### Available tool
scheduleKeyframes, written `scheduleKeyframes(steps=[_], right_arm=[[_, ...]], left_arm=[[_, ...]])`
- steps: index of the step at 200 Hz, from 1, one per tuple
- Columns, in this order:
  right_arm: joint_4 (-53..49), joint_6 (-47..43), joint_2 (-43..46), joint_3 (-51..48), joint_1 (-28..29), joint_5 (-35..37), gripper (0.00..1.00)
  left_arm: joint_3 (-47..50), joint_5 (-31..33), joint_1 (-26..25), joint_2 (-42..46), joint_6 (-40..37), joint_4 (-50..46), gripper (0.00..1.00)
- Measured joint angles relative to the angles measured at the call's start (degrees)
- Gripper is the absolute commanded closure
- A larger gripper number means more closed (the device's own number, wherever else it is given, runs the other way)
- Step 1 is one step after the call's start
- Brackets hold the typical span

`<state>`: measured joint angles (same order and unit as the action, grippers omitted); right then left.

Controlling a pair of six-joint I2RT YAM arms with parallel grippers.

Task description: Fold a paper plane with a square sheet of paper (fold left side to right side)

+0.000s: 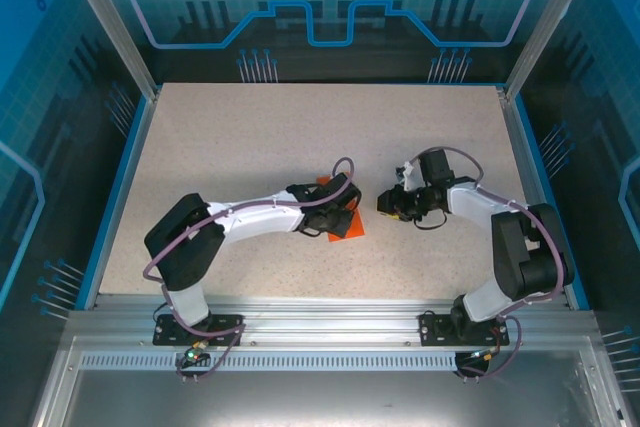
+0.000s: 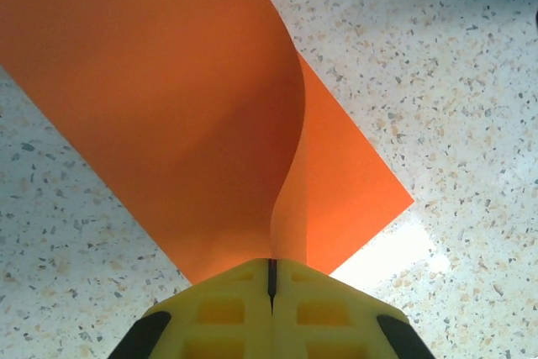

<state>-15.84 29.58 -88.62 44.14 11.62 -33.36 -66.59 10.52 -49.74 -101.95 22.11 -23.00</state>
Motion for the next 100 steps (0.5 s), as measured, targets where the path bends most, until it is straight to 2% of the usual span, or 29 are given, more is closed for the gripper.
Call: scheduleKeyframes(steps=[44,100], right_arm=[[2.14,-0.02,-1.42,-0.66,5.73,-0.02,0.85],[2.99,0.39,-6.38,0.61,10.86,1.55,0.86]], left_arm=[[0.0,-1.29,2.58,0.76,-1.31,-0.33,0.96],[0.0,-1.86,4.48,0.76,-3.61,-1.7,0.95]])
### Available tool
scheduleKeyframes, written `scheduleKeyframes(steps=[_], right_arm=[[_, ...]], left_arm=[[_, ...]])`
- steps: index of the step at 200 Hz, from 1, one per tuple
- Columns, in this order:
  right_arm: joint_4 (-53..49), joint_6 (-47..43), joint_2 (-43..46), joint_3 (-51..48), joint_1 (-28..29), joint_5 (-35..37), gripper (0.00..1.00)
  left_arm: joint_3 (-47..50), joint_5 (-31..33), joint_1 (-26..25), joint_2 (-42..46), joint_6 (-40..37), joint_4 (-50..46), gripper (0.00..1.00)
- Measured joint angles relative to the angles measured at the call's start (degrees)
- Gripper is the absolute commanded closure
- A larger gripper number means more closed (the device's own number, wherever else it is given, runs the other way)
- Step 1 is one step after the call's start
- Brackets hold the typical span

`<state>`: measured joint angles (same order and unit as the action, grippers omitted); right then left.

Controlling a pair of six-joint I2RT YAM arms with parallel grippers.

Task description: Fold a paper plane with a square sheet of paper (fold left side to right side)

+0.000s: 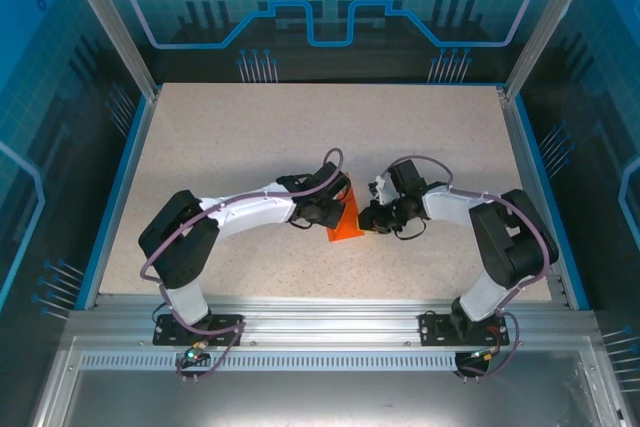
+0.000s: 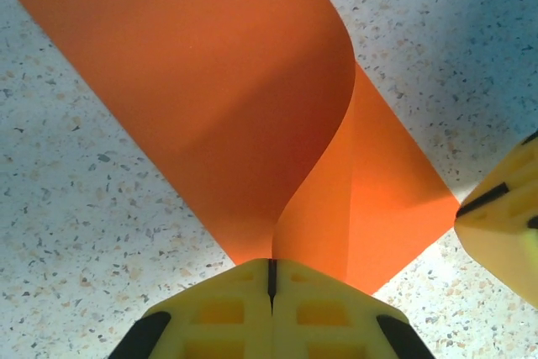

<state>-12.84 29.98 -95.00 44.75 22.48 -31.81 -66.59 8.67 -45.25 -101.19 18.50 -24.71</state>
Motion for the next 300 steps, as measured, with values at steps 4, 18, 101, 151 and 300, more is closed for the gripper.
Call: scheduleKeyframes(steps=[4,18,101,151,300], right_arm=[[0.04,0.0,-0.28,0.2,0.07,0.2,0.86],[0.02,-0.02,-1.2,0.81,0.28,0.87,0.86],[-1.97,-0.61,-3.19,1.88,1.14,4.66,0.86],[-3.21,-1.33,-3.76,2.6,1.29,5.05,0.86],[-4.33,-1.81,-4.66,3.78,1.66,5.27,0.86]], left_arm=[[0.0,0.0,0.09,0.0,-0.22,-0.07,0.95],[0.0,0.0,0.33,0.0,-0.94,-0.44,0.95],[-1.36,0.02,2.36,-3.37,-2.89,-0.5,0.95],[-1.88,0.09,2.86,-4.57,-3.98,-0.55,0.95],[-3.45,0.52,3.48,-7.87,-4.13,-0.48,0.95]])
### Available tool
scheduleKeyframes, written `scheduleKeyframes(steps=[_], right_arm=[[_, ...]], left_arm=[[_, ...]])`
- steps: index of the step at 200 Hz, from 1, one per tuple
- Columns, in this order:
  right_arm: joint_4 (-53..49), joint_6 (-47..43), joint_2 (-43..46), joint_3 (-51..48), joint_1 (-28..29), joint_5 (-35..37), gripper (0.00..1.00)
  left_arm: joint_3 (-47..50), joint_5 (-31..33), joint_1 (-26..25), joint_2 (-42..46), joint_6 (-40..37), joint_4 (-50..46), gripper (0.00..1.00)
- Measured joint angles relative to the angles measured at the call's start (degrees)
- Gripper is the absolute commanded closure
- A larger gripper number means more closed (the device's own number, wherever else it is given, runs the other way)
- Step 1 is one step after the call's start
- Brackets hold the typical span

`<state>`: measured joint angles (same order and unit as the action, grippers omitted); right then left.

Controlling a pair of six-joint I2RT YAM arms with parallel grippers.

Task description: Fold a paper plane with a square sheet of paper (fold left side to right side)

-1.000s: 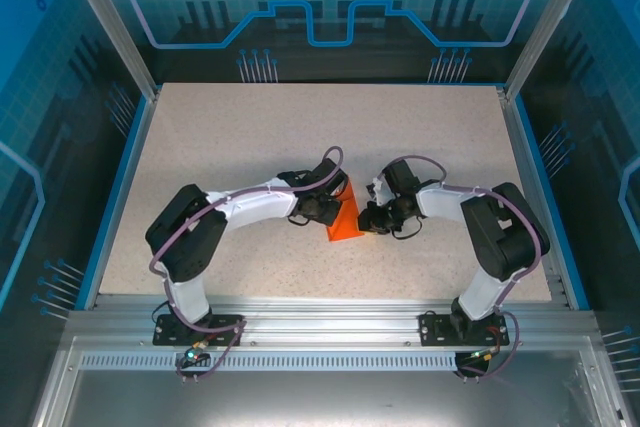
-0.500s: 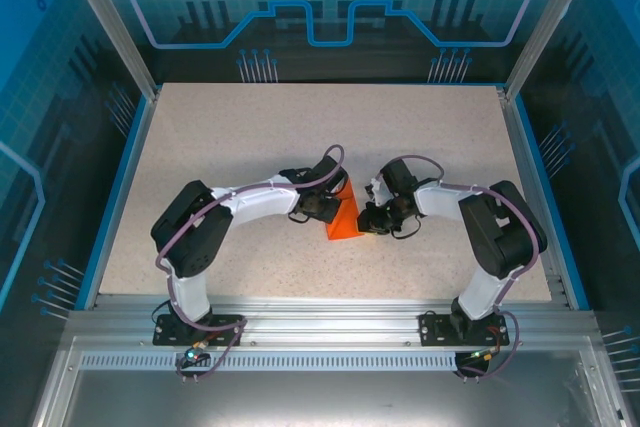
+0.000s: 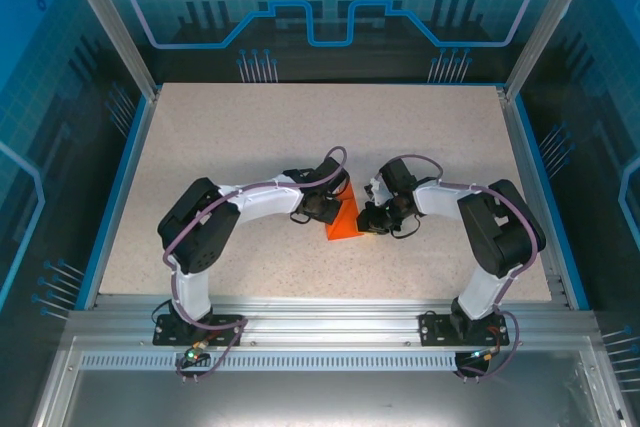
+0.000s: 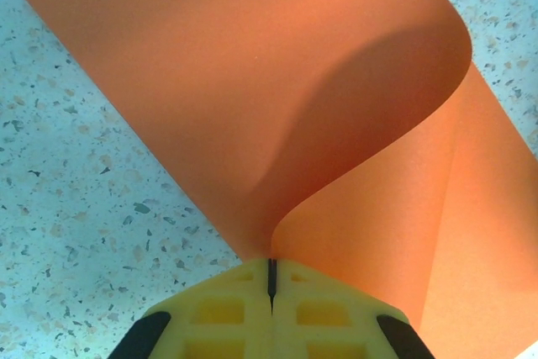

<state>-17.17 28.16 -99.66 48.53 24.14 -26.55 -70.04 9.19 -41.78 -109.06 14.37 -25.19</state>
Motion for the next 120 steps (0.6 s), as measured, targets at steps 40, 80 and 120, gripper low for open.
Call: scheduleKeyframes(steps=[40,80,120], right_arm=[[-0.39,-0.17,-0.11,0.28,0.0,0.0,0.86],[-0.44,-0.2,-0.11,0.33,0.0,-0.04,0.85],[-0.2,-0.13,0.04,0.33,-0.39,-1.77,0.84]], left_arm=[[0.0,0.0,0.0,-0.98,0.02,0.0,0.95],[-0.5,0.0,0.0,-1.73,0.02,-0.02,0.95],[-0.63,0.0,0.0,-1.9,0.02,0.02,0.95]])
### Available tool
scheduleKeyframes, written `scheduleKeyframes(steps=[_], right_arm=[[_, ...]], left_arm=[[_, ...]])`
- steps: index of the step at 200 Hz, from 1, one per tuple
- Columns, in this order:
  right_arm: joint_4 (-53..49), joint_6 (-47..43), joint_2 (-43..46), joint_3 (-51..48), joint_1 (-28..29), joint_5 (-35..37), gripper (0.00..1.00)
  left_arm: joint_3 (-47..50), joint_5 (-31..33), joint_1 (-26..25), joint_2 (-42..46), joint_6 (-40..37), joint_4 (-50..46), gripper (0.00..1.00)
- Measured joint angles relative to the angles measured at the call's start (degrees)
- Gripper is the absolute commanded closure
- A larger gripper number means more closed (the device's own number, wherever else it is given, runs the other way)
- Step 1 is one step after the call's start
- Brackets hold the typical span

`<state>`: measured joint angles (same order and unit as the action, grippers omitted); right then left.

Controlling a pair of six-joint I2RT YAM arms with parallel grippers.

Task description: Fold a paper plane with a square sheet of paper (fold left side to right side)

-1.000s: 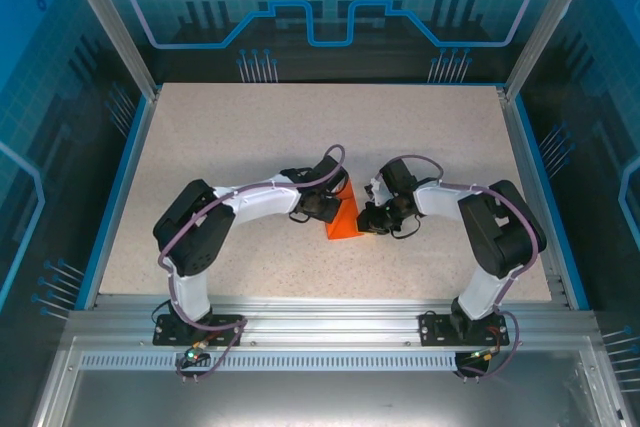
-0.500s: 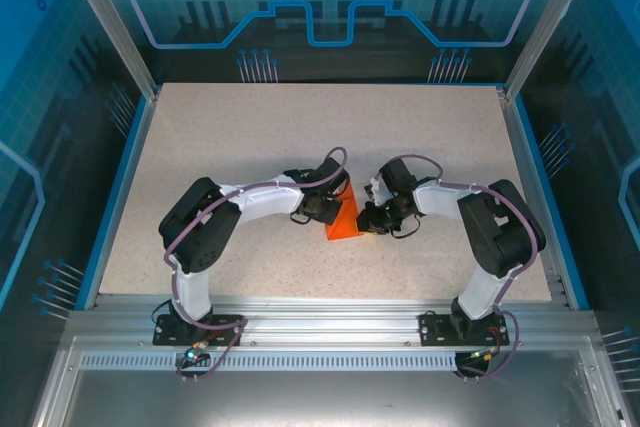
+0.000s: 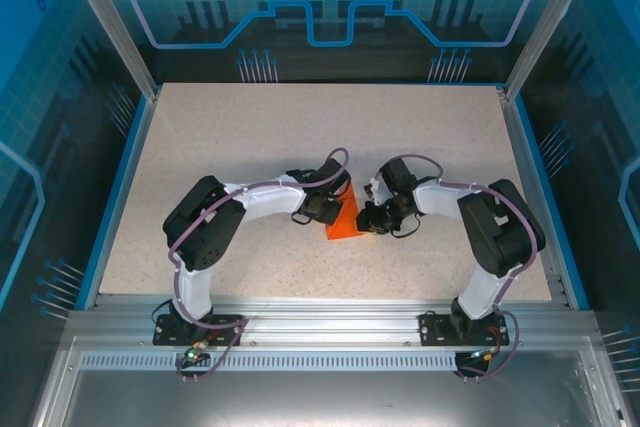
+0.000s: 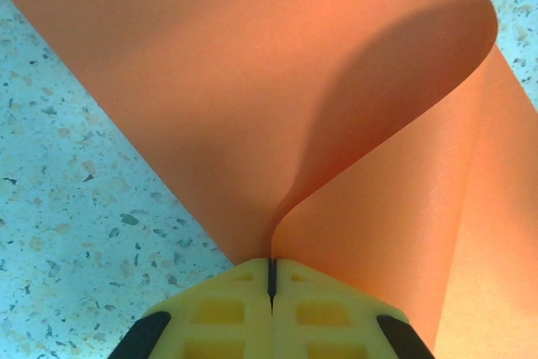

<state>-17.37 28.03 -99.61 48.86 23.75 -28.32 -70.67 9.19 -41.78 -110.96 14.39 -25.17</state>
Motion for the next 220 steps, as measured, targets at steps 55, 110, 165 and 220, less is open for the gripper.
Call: scheduleKeyframes(steps=[55,110,165,220], right_arm=[[7.54,5.84,1.9,-0.04,-2.43,-4.76,0.86],[16.11,14.08,-2.47,2.38,-2.38,-6.45,0.86],[19.06,17.22,-5.9,5.31,-1.27,-6.64,0.86],[17.42,16.85,-7.48,6.82,-0.85,-5.57,0.86]], left_arm=[[0.0,0.0,0.0,0.0,0.0,-0.02,0.95],[0.0,0.0,0.0,0.0,0.0,-0.02,0.94],[0.0,0.0,0.0,0.0,0.0,-0.02,0.95],[-0.02,-0.02,0.04,0.0,0.02,-0.02,0.94]])
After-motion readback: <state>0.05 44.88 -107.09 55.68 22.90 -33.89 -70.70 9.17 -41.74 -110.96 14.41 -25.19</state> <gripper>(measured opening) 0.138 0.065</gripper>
